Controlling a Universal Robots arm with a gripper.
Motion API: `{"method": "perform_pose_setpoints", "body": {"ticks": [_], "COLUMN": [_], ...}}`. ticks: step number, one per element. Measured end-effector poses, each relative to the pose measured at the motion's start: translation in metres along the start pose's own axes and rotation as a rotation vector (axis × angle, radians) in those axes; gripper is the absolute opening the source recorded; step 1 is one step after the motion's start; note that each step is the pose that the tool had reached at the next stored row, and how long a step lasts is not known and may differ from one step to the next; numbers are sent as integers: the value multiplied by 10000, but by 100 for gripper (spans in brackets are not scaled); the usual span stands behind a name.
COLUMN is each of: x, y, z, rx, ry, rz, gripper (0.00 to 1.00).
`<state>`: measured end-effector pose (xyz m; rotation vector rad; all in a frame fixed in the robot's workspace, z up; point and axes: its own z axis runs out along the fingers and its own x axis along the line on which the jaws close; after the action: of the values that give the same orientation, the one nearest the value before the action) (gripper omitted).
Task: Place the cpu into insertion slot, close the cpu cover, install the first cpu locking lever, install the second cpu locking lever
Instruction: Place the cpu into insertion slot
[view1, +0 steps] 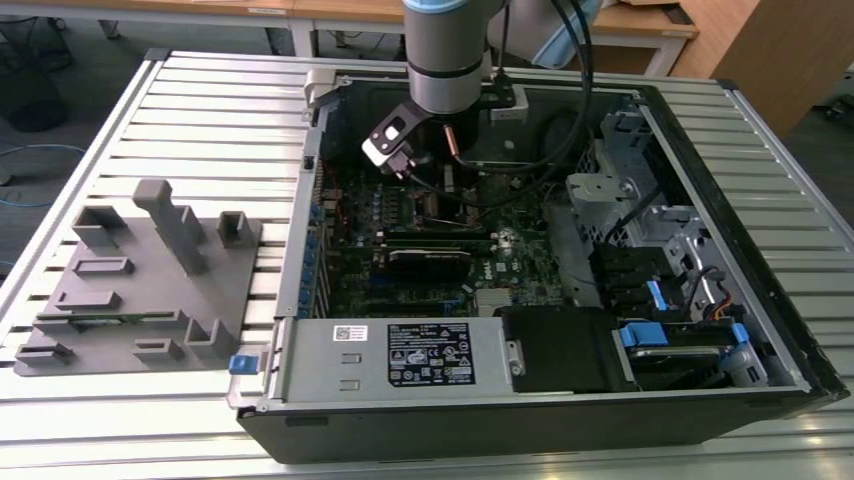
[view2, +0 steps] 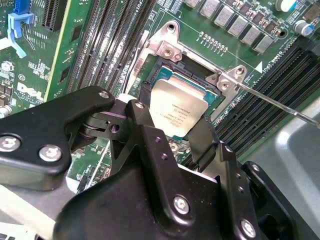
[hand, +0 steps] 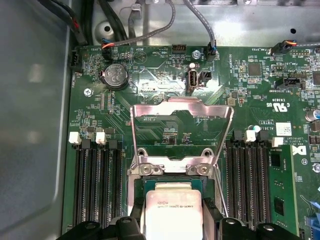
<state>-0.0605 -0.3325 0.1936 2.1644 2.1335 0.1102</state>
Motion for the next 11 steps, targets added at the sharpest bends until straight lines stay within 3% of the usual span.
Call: {"method": "perform_pose_setpoints", "body": {"ticks": [11], "x": [-10], "y": [-22], "z": [7], "rx": [-19], "ry": [1], "rz": [-13], "gripper": [54]}}
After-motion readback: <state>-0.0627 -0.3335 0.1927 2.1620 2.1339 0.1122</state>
